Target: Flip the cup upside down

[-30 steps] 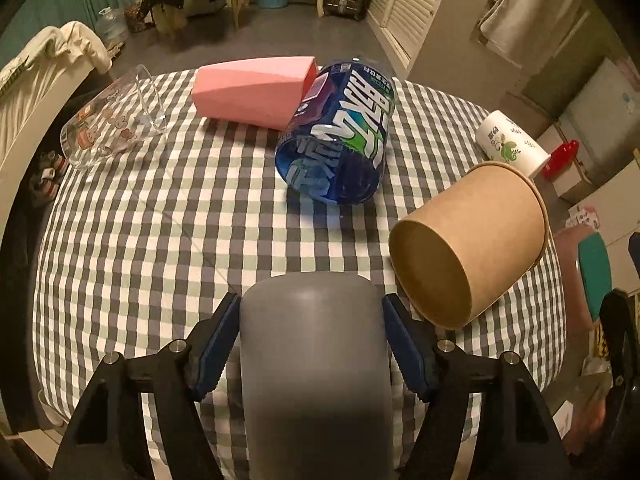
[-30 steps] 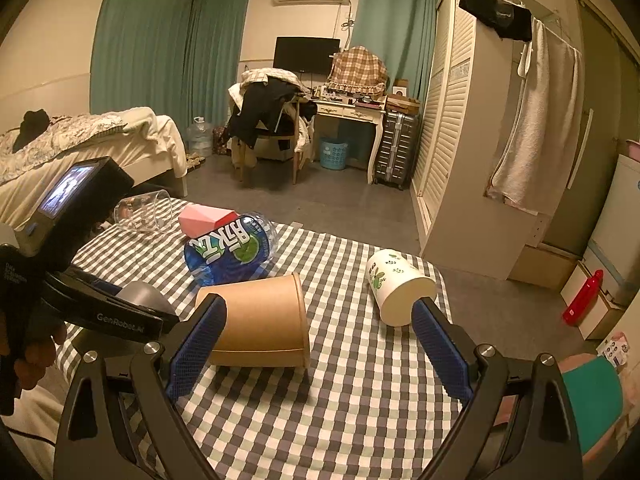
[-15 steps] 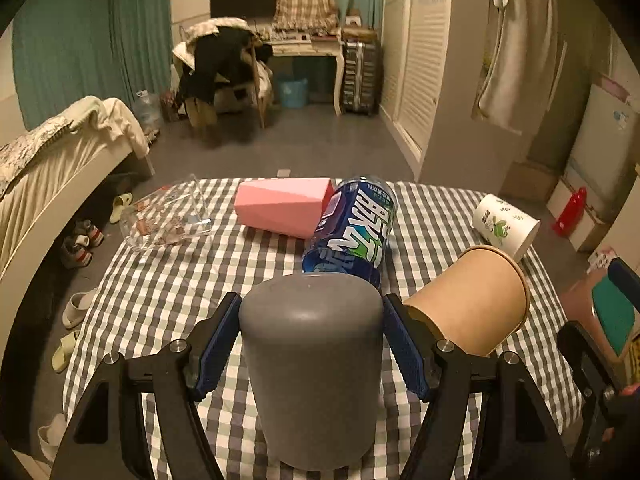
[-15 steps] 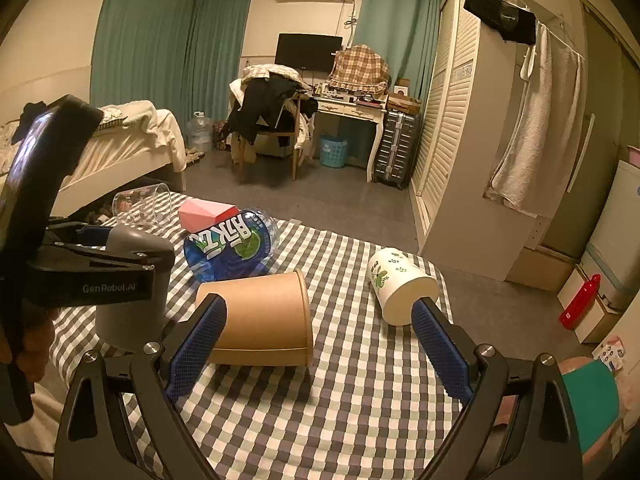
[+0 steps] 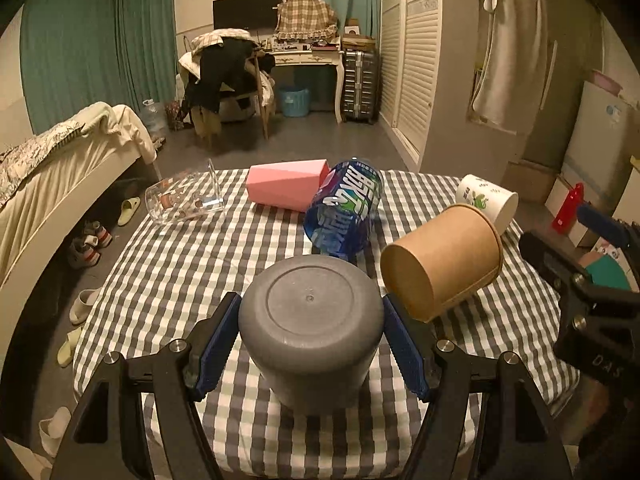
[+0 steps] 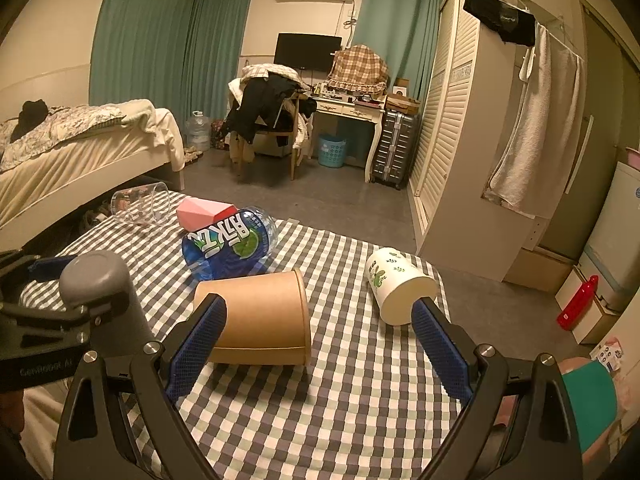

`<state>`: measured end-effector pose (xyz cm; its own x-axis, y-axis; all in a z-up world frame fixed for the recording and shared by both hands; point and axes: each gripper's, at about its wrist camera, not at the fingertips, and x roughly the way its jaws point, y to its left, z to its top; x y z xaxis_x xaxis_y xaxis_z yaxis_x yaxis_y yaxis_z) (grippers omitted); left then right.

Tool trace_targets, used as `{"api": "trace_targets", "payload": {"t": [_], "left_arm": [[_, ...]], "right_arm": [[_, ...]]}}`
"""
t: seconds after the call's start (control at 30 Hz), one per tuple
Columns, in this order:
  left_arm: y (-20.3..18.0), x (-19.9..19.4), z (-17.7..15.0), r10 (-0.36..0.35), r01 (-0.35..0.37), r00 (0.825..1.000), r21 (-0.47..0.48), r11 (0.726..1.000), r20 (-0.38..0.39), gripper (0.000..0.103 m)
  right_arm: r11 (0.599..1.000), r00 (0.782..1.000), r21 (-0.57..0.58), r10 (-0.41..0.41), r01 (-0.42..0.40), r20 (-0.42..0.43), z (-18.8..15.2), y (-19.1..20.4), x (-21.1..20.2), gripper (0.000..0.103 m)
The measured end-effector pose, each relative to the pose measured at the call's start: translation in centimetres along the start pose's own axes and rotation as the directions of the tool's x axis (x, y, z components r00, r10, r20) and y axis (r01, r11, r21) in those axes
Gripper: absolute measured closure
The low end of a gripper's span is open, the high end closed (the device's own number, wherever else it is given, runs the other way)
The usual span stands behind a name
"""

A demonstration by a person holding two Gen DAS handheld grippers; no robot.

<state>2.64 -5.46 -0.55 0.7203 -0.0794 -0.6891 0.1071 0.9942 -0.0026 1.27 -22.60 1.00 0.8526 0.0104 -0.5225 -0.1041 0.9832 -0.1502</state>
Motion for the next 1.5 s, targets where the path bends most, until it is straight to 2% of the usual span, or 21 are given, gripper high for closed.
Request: {"api": "trace_targets", "payload": {"t": [0.13,0.4,0.63,0.83,1.07,1.1,1.13,1.23,1.5], "left_arm": [[0.3,1.2,-0.6,-0.019,0.017,0.999,-0.043,0.999,-0.048,0.03],[0.1,1.6,0.5,-0.019,0.02,1.0,-0.064,0.998,0.007,0.031],[0.0,2.9,1.3,0.008,-0.003,0.998,-0.079,0.997,0.068,0.031],[-0.9,3.9,0.6,0.032,-0.031,0.995,-0.012,0.999,0.092,0.031],[-0.2,4.0,0.9,0.001,0.001,0.997,-0.026,1.0,0.082,0.029],[-0.3,3.8,0.9,0.011,-0.009,0.996,-0.023,1.0,0.086,0.027],[-0.3,3.6,0.8,0.021,-0.019,0.995,-0.021,1.0,0.093,0.021],[-0.1,2.0,1.0,0.047,-0.043,0.986,-0.03,0.999,0.159,0.014],[1.2,-3.8,1.8,0.057,-0.035,0.957,-0.081,0.996,0.283,0.013]], "right_arm": [[1.0,1.0,0.006,-0.003,0.003,0.002,-0.1,-0.3,-0.2,0.009],[1.0,1.0,0.009,-0.007,0.007,0.002,0.0,-0.6,-0.3,0.009],[1.0,1.0,-0.002,-0.008,0.008,-0.002,0.0,-0.5,-0.1,0.009],[1.0,1.0,-0.009,-0.011,0.011,-0.01,-0.1,-0.2,0.3,0.009],[1.0,1.0,-0.018,-0.01,0.01,-0.009,-0.1,0.3,0.4,0.009],[1.0,1.0,-0.017,-0.011,0.01,-0.008,-0.1,0.3,0.3,0.009],[1.0,1.0,-0.015,-0.01,0.01,-0.006,-0.1,0.2,0.3,0.009],[1.0,1.0,0.008,0.006,-0.006,0.004,-0.1,-0.3,0.0,0.009],[0.992,0.995,0.097,0.071,-0.078,0.069,0.4,-1.9,-2.3,0.009]]}}
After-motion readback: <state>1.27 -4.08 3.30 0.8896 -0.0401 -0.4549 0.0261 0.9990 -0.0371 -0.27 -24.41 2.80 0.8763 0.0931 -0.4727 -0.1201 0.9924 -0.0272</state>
